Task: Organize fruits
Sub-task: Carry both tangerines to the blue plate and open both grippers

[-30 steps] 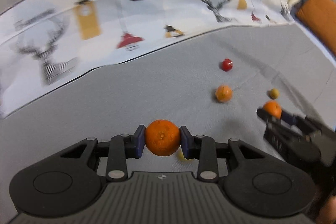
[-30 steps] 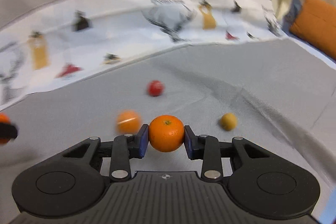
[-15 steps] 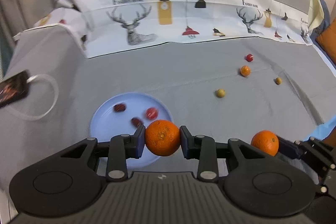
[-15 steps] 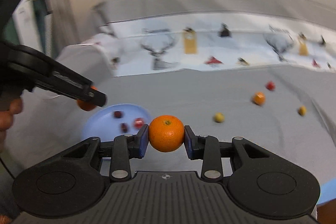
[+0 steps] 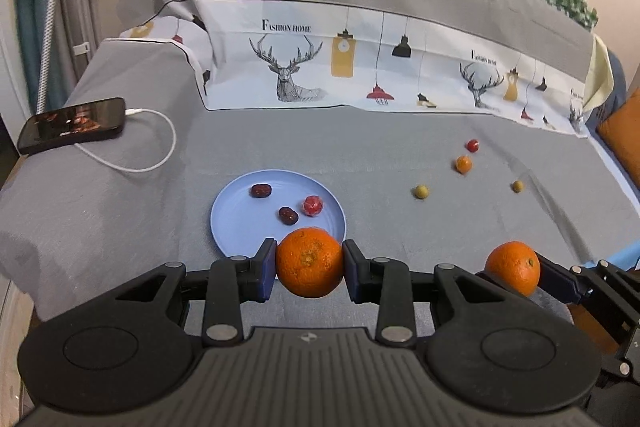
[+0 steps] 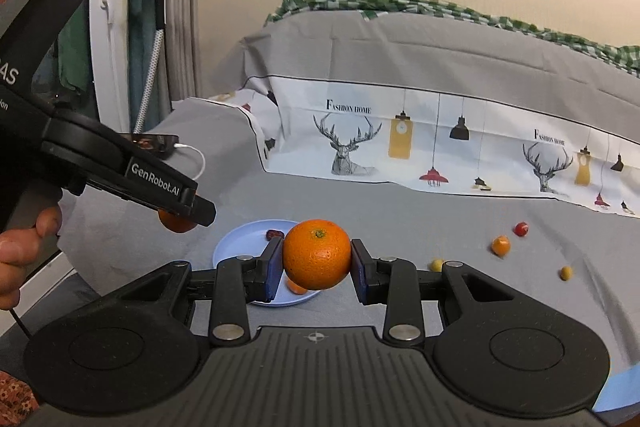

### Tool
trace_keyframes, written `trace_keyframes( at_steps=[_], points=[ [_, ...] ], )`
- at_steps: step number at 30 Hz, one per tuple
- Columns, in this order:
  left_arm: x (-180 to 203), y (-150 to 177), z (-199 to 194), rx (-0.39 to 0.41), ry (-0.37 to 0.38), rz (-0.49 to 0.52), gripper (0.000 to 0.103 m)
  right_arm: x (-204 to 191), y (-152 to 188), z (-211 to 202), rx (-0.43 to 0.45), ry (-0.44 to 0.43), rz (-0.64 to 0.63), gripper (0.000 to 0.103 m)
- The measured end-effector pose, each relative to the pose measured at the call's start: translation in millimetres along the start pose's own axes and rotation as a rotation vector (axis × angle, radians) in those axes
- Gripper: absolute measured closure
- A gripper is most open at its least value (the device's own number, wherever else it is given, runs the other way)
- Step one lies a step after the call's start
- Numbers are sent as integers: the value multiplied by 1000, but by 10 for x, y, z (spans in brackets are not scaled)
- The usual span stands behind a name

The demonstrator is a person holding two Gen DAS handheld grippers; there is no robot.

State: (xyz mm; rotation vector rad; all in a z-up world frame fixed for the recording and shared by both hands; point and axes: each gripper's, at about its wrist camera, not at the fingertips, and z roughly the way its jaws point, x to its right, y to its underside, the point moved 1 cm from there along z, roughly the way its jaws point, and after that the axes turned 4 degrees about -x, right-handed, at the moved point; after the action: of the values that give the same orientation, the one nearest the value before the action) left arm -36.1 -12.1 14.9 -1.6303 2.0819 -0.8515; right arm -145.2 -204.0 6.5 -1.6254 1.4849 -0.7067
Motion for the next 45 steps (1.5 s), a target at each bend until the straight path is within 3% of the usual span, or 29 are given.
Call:
trace_keyframes(
  at_steps=[17,45],
  points=[
    [60,136,-393,75,47,7,65,-115,0,-330,88,39,6,67],
    [-114,49,7,15,31,-31,65,-150,3,74,-28,16,18,66]
  ],
)
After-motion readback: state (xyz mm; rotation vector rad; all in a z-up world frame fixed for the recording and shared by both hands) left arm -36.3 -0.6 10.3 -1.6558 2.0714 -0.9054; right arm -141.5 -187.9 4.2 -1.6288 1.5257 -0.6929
